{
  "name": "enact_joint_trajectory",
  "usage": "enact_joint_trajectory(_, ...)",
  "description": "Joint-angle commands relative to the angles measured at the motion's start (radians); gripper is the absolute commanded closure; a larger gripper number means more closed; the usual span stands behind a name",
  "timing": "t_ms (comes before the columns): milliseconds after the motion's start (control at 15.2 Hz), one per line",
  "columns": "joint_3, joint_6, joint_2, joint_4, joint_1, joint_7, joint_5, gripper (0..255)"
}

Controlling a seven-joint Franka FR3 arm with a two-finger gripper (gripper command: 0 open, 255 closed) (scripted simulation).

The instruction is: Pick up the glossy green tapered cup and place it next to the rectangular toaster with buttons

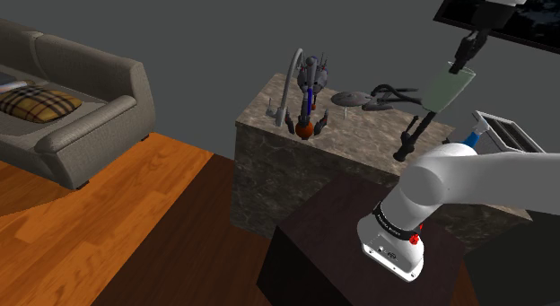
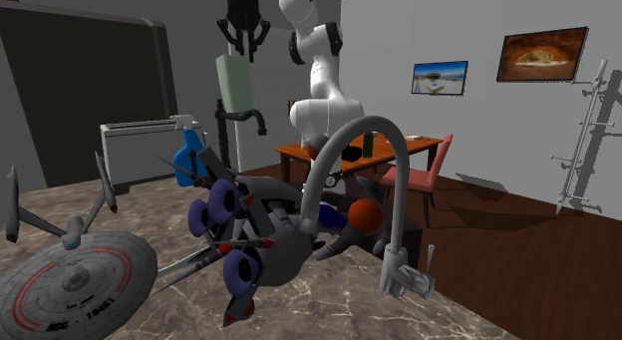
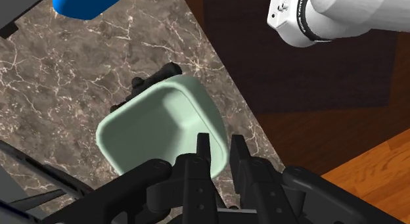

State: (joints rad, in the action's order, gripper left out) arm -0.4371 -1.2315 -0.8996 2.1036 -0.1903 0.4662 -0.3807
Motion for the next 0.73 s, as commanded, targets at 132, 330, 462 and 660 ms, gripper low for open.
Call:
enact_joint_trajectory(132,-0.061,0.037,-0.039,-0.022,-0.023,0.090,-0.072,255)
enact_joint_trajectory(330,-0.107,0.059,-0.062,-0.046,-0.041,0.164,-0.126,255)
enact_joint_trajectory(462,-0.140,0.072,-0.074,-0.067,-0.047,0.213,-0.163,255)
enact_joint_trajectory(660,-0.191,0.089,-0.086,-0.105,-0.054,0.287,-0.220,255)
